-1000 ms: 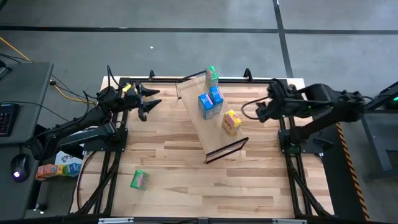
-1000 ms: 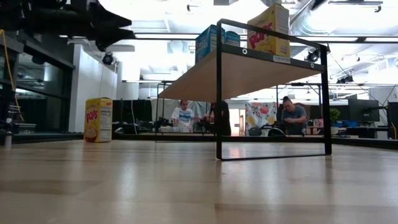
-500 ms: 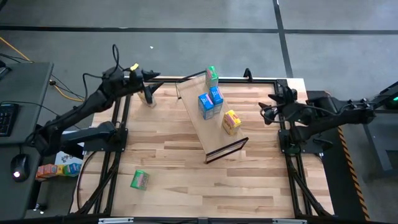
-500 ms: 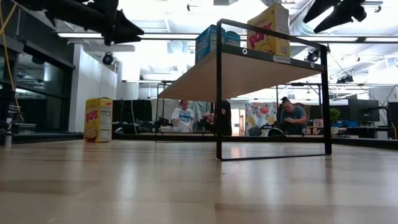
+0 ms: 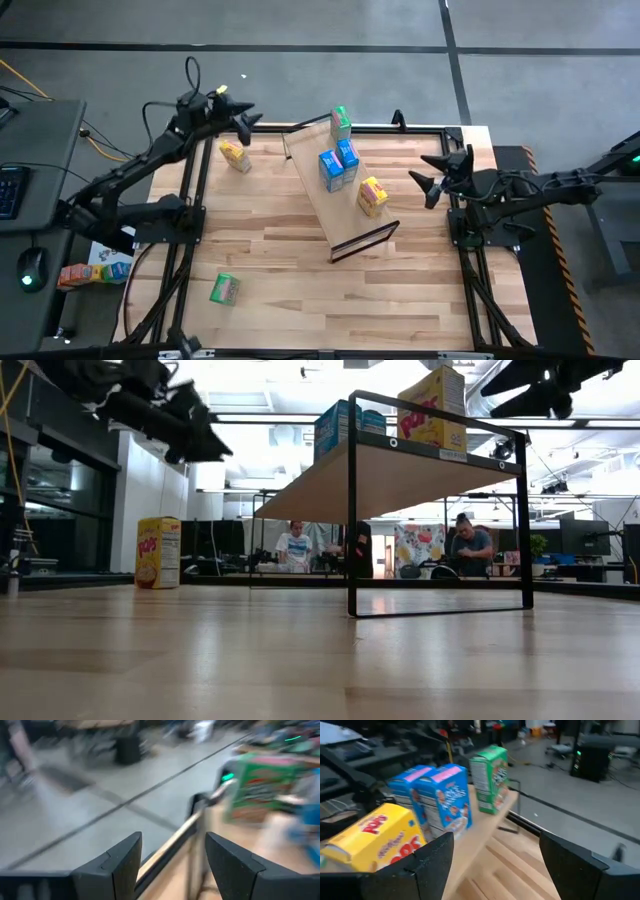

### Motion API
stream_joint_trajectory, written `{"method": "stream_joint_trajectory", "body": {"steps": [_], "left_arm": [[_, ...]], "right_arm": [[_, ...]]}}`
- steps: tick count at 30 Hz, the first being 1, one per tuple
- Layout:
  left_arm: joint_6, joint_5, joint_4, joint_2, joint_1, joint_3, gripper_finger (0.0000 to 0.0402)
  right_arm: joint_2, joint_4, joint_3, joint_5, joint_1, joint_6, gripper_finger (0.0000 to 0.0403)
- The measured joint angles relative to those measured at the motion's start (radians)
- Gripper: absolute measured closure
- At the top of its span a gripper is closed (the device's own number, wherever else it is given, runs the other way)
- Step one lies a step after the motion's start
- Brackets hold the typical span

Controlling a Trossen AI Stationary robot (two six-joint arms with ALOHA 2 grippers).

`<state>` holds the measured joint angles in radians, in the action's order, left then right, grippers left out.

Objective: Stack cereal on shelf
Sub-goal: Put the yellow cereal box on the shelf aligned with the other yellow cereal box

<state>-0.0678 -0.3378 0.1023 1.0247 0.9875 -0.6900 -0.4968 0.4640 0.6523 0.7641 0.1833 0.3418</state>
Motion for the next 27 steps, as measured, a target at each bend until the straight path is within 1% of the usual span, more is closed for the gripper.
{"method": "stream_joint_trajectory", "body": {"steps": [2,4,9,11,13,16,19,22,27], "left_arm": [[0.004,0.056,-0.123,0.039,0.027,-0.061,0.0193],[0.012,0.094,-0.287,0.084,0.044,-0.145,0.0193],[-0.031,0.176,-0.639,0.184,0.039,-0.346,0.0193],[-0.095,0.198,-0.778,0.214,0.031,-0.404,0.0193],[-0.204,0.219,-0.886,0.236,0.023,-0.443,0.0193],[-0.437,0.27,-0.954,0.248,0.001,-0.455,0.0193],[-0.678,0.333,-1.005,0.246,-0.026,-0.455,0.0193],[-0.777,0.384,-1.045,0.246,-0.054,-0.455,0.0193],[-0.839,0.399,-1.153,0.243,-0.106,-0.455,0.0193]], "right_arm": [[0.0,-0.06,-0.029,-0.016,0.0,-0.026,0.0116],[-0.001,-0.106,-0.058,-0.028,0.0,-0.049,0.0116],[-0.008,-0.202,-0.123,-0.032,0.0,-0.063,0.0116],[-0.015,-0.231,-0.149,-0.034,0.0,-0.054,0.0116],[-0.02,-0.248,-0.171,-0.035,0.0,-0.052,0.0116],[-0.021,-0.27,-0.206,-0.042,0.0,-0.052,0.0116],[-0.021,-0.269,-0.211,-0.043,0.0,-0.032,0.0116],[-0.021,-0.276,-0.211,-0.05,0.0,-0.012,0.0116],[-0.021,-0.267,-0.211,-0.089,0.001,-0.002,0.0116]]}}
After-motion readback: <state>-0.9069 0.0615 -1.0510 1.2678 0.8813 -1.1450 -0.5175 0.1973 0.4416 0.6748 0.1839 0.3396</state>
